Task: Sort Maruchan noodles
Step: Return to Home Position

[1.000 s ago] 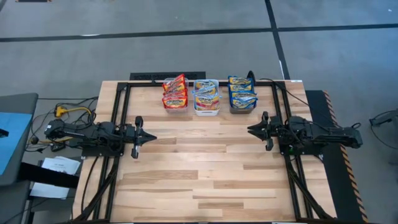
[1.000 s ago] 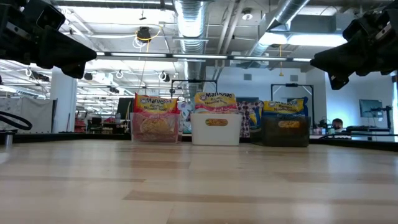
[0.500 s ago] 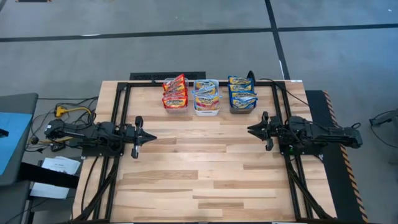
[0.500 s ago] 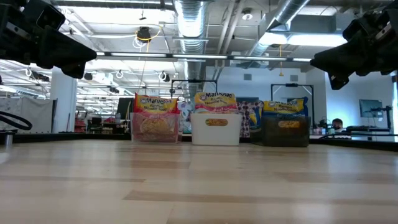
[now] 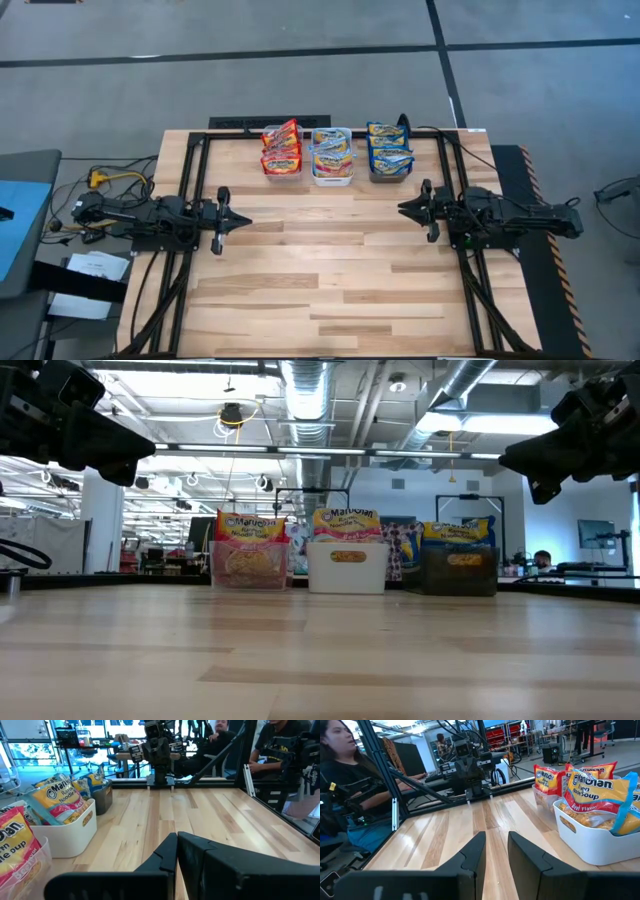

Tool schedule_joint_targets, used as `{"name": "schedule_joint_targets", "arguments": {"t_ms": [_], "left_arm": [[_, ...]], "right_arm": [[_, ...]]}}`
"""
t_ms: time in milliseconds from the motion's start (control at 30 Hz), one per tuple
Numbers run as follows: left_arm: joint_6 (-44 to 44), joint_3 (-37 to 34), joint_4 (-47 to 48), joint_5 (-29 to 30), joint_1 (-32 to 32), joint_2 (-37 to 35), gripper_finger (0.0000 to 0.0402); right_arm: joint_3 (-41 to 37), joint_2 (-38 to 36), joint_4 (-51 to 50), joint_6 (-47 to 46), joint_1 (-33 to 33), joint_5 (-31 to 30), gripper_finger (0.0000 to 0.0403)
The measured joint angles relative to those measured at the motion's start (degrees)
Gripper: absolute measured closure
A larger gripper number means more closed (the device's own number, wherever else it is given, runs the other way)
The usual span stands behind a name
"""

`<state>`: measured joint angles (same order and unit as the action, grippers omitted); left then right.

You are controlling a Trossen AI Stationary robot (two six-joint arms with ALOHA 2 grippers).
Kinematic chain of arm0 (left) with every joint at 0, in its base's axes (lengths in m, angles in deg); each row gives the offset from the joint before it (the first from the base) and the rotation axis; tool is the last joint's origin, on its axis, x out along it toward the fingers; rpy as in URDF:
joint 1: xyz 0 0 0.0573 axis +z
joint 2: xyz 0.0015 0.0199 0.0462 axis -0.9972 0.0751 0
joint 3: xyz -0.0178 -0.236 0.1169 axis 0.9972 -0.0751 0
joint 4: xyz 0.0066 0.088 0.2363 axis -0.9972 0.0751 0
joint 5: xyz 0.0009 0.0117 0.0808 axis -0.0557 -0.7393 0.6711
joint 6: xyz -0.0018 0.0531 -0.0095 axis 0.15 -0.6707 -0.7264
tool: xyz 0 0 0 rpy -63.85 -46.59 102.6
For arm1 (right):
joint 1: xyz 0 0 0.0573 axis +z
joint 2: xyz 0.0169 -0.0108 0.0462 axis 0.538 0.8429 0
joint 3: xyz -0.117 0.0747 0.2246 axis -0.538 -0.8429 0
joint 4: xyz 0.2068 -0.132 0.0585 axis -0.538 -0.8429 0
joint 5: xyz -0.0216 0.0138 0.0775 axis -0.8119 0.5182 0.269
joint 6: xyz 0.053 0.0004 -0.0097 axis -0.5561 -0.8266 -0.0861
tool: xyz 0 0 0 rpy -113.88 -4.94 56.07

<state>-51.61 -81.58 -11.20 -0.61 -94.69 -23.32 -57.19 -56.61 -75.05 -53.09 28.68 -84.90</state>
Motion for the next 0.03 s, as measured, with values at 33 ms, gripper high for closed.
{"name": "schedule_joint_targets", "arguments": {"t_ms": [33], "left_arm": [[0.00,0.00,-0.02,0.02,0.00,0.00,0.0402]], "right_arm": [[0.00,-0.02,0.00,0.00,0.00,0.00,0.0296]]}}
